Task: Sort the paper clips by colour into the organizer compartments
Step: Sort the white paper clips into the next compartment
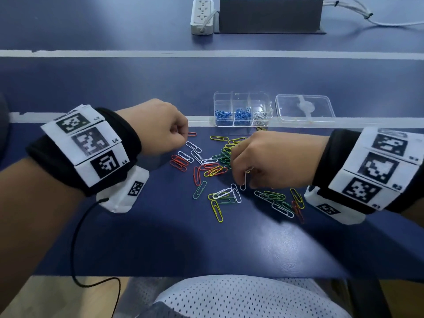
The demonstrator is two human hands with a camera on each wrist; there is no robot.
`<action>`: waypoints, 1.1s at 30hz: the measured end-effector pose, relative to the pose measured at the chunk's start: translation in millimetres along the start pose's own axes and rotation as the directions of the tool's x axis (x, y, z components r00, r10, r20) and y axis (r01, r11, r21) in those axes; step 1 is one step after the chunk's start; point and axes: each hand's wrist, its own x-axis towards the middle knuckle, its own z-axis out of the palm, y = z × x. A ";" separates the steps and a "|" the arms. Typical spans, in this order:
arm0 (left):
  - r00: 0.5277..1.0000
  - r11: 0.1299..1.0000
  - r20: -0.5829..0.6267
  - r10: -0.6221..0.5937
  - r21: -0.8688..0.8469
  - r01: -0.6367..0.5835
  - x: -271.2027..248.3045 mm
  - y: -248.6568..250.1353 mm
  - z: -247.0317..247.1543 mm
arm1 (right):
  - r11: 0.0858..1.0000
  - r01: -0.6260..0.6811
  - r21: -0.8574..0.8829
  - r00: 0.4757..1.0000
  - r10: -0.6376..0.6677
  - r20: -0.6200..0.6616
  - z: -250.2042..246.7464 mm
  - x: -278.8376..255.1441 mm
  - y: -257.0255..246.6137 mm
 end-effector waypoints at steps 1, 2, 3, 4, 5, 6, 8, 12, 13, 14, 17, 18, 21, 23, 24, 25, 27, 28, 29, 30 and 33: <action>1.000 1.000 0.002 -0.002 0.001 0.002 0.3 0.9 0.7 | 1.000 -0.017 0.014 1.000 0.017 0.012 -0.3 1.3 -0.3; 1.000 1.000 0.005 -0.004 0.003 0.004 0.6 1.8 1.4 | 0.999 -0.030 0.035 0.999 0.029 0.021 -0.5 1.6 -0.6; 1.000 1.000 0.008 -0.004 0.009 0.004 0.8 2.6 1.6 | 0.998 -0.045 0.052 0.999 0.043 0.031 -1.4 1.2 -1.4; 1.000 1.000 0.014 -0.001 0.015 0.001 1.1 3.3 1.9 | 0.996 -0.058 0.060 0.998 0.056 0.039 -1.8 0.3 -2.0; 1.000 1.000 0.021 0.006 0.021 -0.006 1.3 3.7 2.5 | 0.996 -0.068 0.061 0.997 0.066 0.043 -2.4 -0.9 -3.0; 0.999 0.999 0.029 0.017 0.026 -0.018 1.9 3.5 3.1 | 0.995 -0.076 0.061 0.996 0.074 0.041 -2.5 -2.0 -3.5; 0.998 0.998 0.049 0.038 0.044 -0.040 3.1 3.5 4.1 | 0.993 -0.098 0.066 0.995 0.097 0.024 -3.2 -2.9 -5.1; 0.995 0.996 0.083 0.048 0.074 -0.054 6.6 2.9 5.7 | 0.982 -0.164 0.094 0.982 0.172 -0.084 -6.5 6.8 -6.7; 0.995 0.996 0.086 0.044 0.074 -0.050 7.2 2.7 5.5 | 0.977 -0.185 0.109 0.973 0.197 -0.118 -8.1 11.5 -7.5; 0.996 0.996 0.084 0.041 0.071 -0.047 7.7 2.3 5.5 | 0.969 -0.209 0.129 0.963 0.227 -0.147 -9.9 16.3 -7.9; 0.997 0.997 0.074 0.026 0.075 -0.031 8.3 1.0 4.4 | 0.943 -0.279 0.181 0.928 0.313 -0.199 -16.2 30.9 -9.4; 0.997 0.996 0.074 0.021 0.080 -0.027 8.1 0.1 4.3 | 0.934 -0.299 0.196 0.921 0.336 -0.197 -18.6 35.5 -10.6; 0.996 0.994 0.085 0.028 0.098 -0.037 8.2 0.3 5.9 | 0.919 -0.328 0.219 0.919 0.364 -0.152 -23.2 45.7 -15.3; 0.996 0.993 0.084 0.035 0.108 -0.044 6.7 -0.1 6.9 | 0.932 -0.321 0.167 0.932 0.343 -0.120 -23.8 52.8 -19.0; 0.996 0.993 0.083 0.039 0.110 -0.048 5.7 -0.5 7.3 | 0.940 -0.319 0.122 0.938 0.332 -0.101 -23.3 55.9 -20.7; 0.995 0.992 0.085 0.043 0.111 -0.053 4.7 -0.8 7.9 | 0.945 -0.319 0.078 0.942 0.325 -0.084 -22.3 58.5 -22.5; 0.995 0.993 0.090 0.052 0.105 -0.062 2.5 -1.8 9.4 | 0.950 -0.313 0.025 0.946 0.314 -0.078 -20.7 61.8 -25.5; 0.995 0.993 0.086 0.055 0.102 -0.063 1.4 -2.6 9.9 | 0.952 -0.305 0.013 0.949 0.305 -0.083 -20.1 62.9 -26.3; 0.996 0.993 0.077 0.055 0.097 -0.062 0.0 -3.0 10.0 | 0.954 -0.299 0.008 0.951 0.299 -0.084 -19.4 63.5 -26.8; 0.996 0.994 0.068 0.057 0.087 -0.063 -1.4 -3.0 9.7 | 0.954 -0.299 0.007 0.951 0.298 -0.077 -19.2 63.5 -27.0; 0.996 0.996 0.033 0.080 0.025 -0.081 -3.0 -1.3 8.3 | 0.942 -0.333 0.026 0.942 0.334 -0.039 -21.2 62.3 -25.3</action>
